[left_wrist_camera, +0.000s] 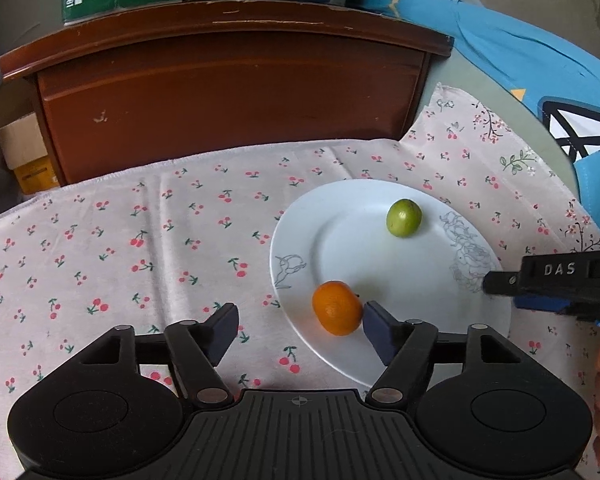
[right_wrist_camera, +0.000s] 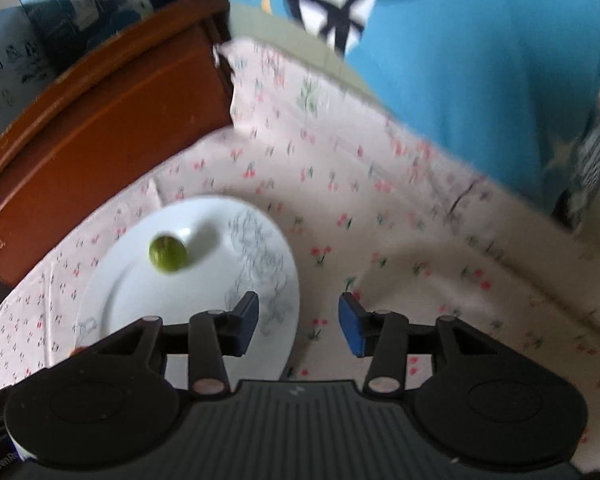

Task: Organize fruits
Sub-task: 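Lift both grippers away from the plate back toward the fruit cluster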

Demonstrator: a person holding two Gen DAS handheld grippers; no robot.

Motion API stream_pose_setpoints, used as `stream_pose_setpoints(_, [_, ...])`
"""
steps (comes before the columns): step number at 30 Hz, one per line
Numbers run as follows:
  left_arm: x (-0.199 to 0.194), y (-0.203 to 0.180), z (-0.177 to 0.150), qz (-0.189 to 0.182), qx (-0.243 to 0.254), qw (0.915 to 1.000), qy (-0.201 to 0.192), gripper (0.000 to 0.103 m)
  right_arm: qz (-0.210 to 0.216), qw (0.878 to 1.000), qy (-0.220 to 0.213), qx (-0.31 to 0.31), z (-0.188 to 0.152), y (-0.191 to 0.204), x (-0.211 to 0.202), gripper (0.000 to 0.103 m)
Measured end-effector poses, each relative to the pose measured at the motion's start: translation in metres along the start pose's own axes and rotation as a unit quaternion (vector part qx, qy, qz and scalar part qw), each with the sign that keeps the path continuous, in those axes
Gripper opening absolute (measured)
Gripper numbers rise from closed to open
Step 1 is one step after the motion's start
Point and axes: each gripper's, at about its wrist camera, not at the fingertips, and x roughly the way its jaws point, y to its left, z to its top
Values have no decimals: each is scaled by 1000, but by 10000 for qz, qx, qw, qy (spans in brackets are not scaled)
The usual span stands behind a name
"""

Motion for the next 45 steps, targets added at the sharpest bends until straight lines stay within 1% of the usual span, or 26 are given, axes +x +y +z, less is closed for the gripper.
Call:
stream_pose_setpoints(1, [-1, 0, 0, 26, 1, 10000, -11, 72, 76, 9999, 66, 25, -1, 0, 3, 46])
stream_pose_setpoints(2, [-1, 0, 0, 39, 19, 10000, -23, 72, 93, 9999, -10, -42, -1, 3, 3, 46])
stream_pose_setpoints(4, [-2, -1, 0, 87, 86, 9999, -60, 72, 256, 9995, 74, -176, -2, 10, 3, 46])
stream_pose_setpoints(5, [-3, -1, 0, 109, 125, 9998, -77, 72, 367, 9991, 104, -196, -2, 13, 4, 51])
stream_pose_setpoints(6, [-3, -1, -1, 121, 157, 9998, -87, 72, 357, 9990, 129, -253, -3, 17, 4, 52])
stream_pose_setpoints(10, [-2, -3, -2, 140, 228, 9996, -52, 71, 123, 9961, 46, -867, -11, 37, 3, 52])
stream_pose_setpoints(15, [-1, -2, -2, 167, 154, 9997, -37, 70, 316, 9933, 132, -1105, -18, 46, 1, 52])
stream_pose_setpoints(19, [-3, 1, 0, 135, 80, 9999, -51, 70, 390, 9904, 177, -1311, -25, 54, 0, 52])
stream_pose_setpoints(23, [-9, -2, 1, 171, 92, 9998, -61, 71, 489, 9888, 270, -1385, -29, 57, -2, 52])
stream_pose_setpoints(26, [-16, -3, 1, 389, 121, 9991, 93, 72, 456, 9898, 192, -1338, -29, 56, -7, 52])
stream_pose_setpoints(28, [-23, -3, 0, 408, 83, 9991, 117, 76, 439, 9896, 107, -1368, -28, 57, -14, 52])
stream_pose_setpoints(30, [-31, -3, -1, 465, 43, 9987, 202, 80, 357, 9894, 117, -1404, -28, 59, -20, 52])
stream_pose_setpoints(32, [-39, -3, -3, 538, 23, 9982, 249, 81, 337, 9895, 101, -1404, -29, 62, -29, 52])
stream_pose_setpoints(36, [-56, -4, -8, 524, 51, 9983, 237, 81, 359, 9881, 95, -1494, -35, 69, -45, 53])
stream_pose_setpoints(39, [-66, -5, -13, 552, 26, 9981, 273, 84, 360, 9877, 120, -1519, -41, 71, -56, 54])
stream_pose_setpoints(45, [-82, -7, -26, 643, 65, 9973, 362, 85, 478, 9886, 155, -1419, -52, 66, -75, 54])
